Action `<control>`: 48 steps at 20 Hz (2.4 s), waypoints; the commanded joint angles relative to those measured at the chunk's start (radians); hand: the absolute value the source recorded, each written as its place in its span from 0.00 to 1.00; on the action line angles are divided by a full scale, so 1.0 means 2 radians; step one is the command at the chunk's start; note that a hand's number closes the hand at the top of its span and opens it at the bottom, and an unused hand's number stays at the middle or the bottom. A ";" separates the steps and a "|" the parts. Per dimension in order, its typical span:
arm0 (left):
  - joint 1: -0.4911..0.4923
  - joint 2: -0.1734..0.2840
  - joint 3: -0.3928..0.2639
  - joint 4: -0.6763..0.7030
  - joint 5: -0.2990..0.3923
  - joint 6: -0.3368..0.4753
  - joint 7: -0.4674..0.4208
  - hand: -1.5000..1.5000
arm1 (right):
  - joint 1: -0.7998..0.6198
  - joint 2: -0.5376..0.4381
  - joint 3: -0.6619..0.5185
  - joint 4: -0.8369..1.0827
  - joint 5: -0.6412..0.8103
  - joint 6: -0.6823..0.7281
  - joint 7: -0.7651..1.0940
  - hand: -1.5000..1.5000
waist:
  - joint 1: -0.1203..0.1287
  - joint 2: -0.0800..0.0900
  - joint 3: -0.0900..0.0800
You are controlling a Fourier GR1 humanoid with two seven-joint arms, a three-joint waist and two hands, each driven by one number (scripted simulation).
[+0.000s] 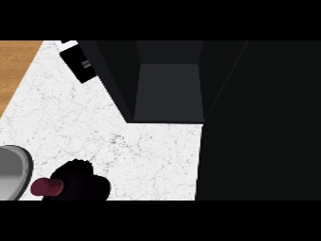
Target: Pick up the wine, place it into the cabinet and close the cabinet
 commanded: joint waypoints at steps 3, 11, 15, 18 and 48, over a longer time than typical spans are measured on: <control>0.031 -0.024 -0.063 -0.187 0.061 0.056 0.120 1.00 | 0.008 -0.002 0.011 -0.019 0.006 0.002 0.012 0.00 | -0.005 0.001 -0.001; 0.029 -0.025 -0.129 -0.324 0.078 0.158 0.201 1.00 | -0.018 -0.008 -0.013 0.016 -0.017 0.006 0.008 0.00 | -0.007 0.003 -0.001; 0.005 -0.025 -0.156 -0.335 0.084 0.207 0.225 1.00 | 0.005 0.004 0.007 0.026 0.012 0.015 -0.028 0.00 | -0.008 0.003 -0.001; -0.040 -0.025 -0.192 -0.363 0.085 0.288 0.277 1.00 | -0.014 0.004 0.001 0.018 -0.005 0.001 0.003 0.00 | -0.008 0.003 -0.001; -0.279 -0.025 -0.241 0.003 0.113 0.422 0.123 1.00 | -0.018 -0.001 -0.007 0.016 -0.003 0.004 0.006 0.00 | -0.011 0.003 -0.002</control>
